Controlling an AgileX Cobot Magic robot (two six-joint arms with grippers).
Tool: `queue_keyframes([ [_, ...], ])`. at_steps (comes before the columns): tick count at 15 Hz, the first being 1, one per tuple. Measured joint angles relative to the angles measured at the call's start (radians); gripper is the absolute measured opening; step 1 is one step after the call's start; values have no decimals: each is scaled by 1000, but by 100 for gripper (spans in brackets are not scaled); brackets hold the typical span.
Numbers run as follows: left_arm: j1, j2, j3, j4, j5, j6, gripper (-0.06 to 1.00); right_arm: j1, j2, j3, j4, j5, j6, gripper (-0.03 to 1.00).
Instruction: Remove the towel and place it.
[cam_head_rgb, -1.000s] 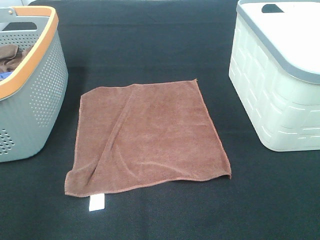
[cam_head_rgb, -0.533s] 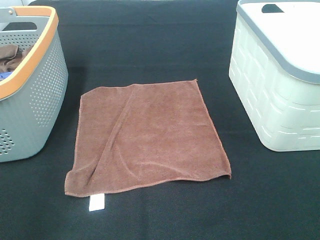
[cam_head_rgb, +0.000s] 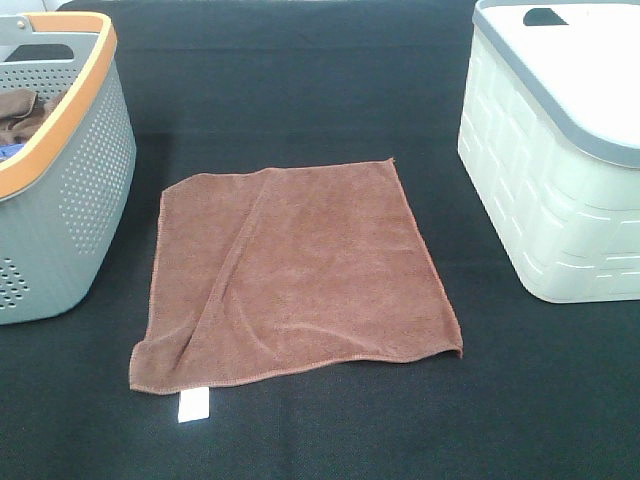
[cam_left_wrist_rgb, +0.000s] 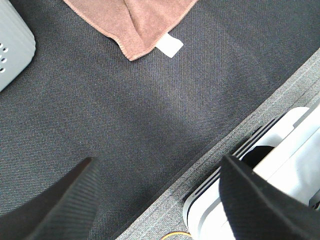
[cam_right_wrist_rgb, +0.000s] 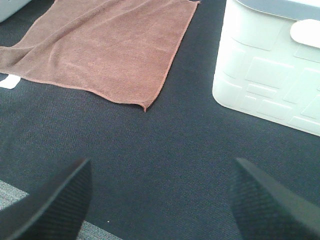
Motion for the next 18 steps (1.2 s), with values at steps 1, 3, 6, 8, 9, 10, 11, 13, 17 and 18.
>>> queue_keyframes([
  [1, 0, 0, 0, 0, 0, 0, 65, 0, 0, 0, 0, 0, 0, 72],
  [3, 0, -4, 0, 0, 0, 0, 65, 0, 0, 0, 0, 0, 0, 72],
  [6, 62, -50, 0, -5, 0, 1, 65, 0, 0, 0, 0, 0, 0, 72],
  [8, 200, -143, 0, -5, 0, 1, 65, -49, 0, 0, 1, 0, 0, 72],
  [9, 255, -188, 0, -5, 0, 1, 65, -95, 0, 0, 1, 0, 0, 72],
  [10, 306, -233, 0, -5, 1, 1, 65, -144, 0, 0, 1, 0, 0, 72],
  [11, 355, -276, 0, -5, 1, 1, 65, -207, 0, 0, 1, 0, 0, 72],
  [13, 423, -381, 0, -5, 1, 1, 65, -350, 0, 0, 1, 0, 0, 72],
  [17, 436, -487, 0, -5, 2, 1, 65, -420, 0, 0, 1, 0, 0, 72],
  [18, 437, -497, 0, -5, 2, 1, 65, -420, 0, 0, 1, 0, 0, 72],
])
